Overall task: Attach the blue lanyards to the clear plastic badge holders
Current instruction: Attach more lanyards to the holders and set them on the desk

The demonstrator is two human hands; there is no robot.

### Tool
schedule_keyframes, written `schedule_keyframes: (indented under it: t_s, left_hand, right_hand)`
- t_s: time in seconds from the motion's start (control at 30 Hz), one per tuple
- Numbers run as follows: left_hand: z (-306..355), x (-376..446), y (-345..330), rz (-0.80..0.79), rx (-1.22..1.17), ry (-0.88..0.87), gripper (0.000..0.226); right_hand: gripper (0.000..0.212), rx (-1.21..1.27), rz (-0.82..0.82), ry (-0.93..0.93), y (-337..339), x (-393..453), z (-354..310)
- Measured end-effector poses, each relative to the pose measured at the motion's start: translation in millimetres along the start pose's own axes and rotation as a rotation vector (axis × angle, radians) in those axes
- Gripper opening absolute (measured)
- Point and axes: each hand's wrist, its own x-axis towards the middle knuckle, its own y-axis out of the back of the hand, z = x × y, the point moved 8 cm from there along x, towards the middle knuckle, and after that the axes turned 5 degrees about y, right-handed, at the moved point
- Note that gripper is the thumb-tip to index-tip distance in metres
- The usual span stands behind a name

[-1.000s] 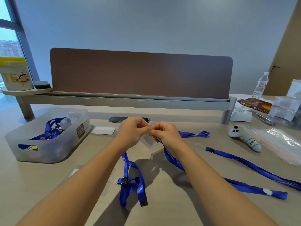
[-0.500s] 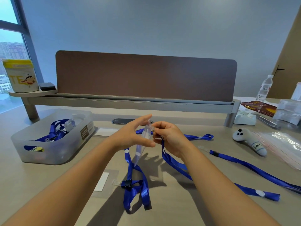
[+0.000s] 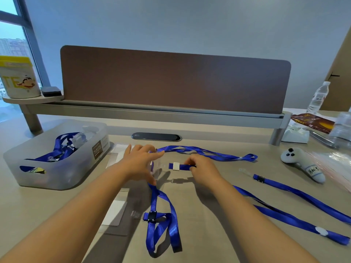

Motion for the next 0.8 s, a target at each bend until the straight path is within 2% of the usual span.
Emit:
schedule_keyframes:
  t_s: [0.1, 0.23, 0.4, 0.47, 0.57, 0.6, 0.73, 0.8]
  left_hand:
    - [-11.7, 15.1, -12.7, -0.036, 0.012, 0.013, 0.079]
    - [-35.2, 30.6, -29.9, -0.115, 0.005, 0.056, 0.077]
    - [-62.1, 25.3, -44.9, -0.224, -0.065, 0.135, 0.081]
    - [-64.4, 18.4, -41.3, -0.18, -0.171, 0.171, 0.082]
    - [-63.1, 8.0, -34.4, -0.011, -0.242, 0.248, 0.071]
    - [-61.7, 3.5, -37.6, 0.001, -0.248, 0.287, 0.069]
    - [-56.0, -10.0, -68.9, -0.149, -0.187, 0.391, 0.071]
    - [-59.4, -11.5, -72.5, -0.144, -0.161, 0.399, 0.07]
  right_hand:
    - [0.032, -0.072, -0.008, 0.026, -12.4, 20.4, -0.1]
    - [0.035, -0.198, -0.109, 0.024, -36.3, 46.6, 3.6]
    - [0.023, -0.443, 0.076, -0.014, -35.9, 47.5, 7.3]
    - [0.033, -0.49, 0.1, -0.082, -33.4, 36.7, 9.6]
    - [0.058, -0.448, -0.022, -0.208, -41.3, 13.2, 15.4]
    - [0.063, -0.427, -0.077, -0.252, -46.0, 5.4, 18.2]
    - [0.068, -0.336, -0.191, -0.347, -61.6, -10.9, 34.0]
    - [0.068, -0.327, -0.21, -0.308, -64.8, -7.8, 37.8]
